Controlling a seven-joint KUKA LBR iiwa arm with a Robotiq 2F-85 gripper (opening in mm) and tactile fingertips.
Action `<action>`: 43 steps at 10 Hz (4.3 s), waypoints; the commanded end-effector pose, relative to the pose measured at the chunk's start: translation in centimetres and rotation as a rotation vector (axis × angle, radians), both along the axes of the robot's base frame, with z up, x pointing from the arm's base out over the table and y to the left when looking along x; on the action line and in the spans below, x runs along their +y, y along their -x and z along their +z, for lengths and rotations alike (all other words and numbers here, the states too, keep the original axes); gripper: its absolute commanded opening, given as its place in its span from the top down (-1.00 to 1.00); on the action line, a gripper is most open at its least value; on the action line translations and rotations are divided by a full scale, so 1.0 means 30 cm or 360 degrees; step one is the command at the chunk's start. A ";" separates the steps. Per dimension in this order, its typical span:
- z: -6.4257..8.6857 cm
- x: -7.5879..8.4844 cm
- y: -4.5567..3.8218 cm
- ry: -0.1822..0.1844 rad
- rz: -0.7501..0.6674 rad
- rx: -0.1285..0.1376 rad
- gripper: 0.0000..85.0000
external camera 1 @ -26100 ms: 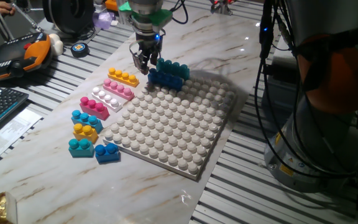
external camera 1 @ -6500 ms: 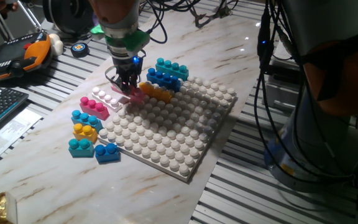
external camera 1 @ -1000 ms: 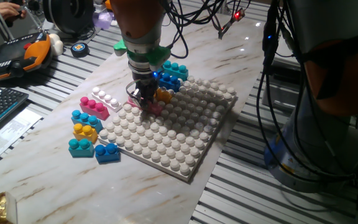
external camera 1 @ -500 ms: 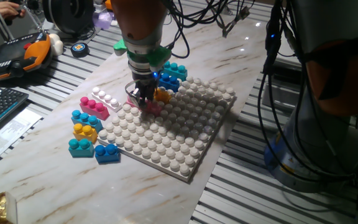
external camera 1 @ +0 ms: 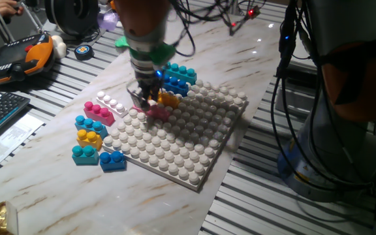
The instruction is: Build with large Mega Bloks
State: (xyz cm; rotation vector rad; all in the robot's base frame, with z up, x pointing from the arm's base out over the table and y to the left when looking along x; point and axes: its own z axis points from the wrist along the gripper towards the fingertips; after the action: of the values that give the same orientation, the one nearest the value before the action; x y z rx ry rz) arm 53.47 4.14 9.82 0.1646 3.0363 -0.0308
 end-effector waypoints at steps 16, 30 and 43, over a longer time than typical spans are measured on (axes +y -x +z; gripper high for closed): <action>-0.055 0.028 -0.222 -0.0007 -0.0156 -0.0062 -0.11; -0.102 0.034 -0.365 -0.0024 -0.0174 -0.0115 -0.11; -0.181 0.032 -0.395 -0.0071 -0.0156 -0.0120 -0.01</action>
State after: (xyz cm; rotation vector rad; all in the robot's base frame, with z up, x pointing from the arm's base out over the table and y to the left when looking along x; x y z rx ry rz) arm 65.31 5.10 4.39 0.3148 2.9538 0.0331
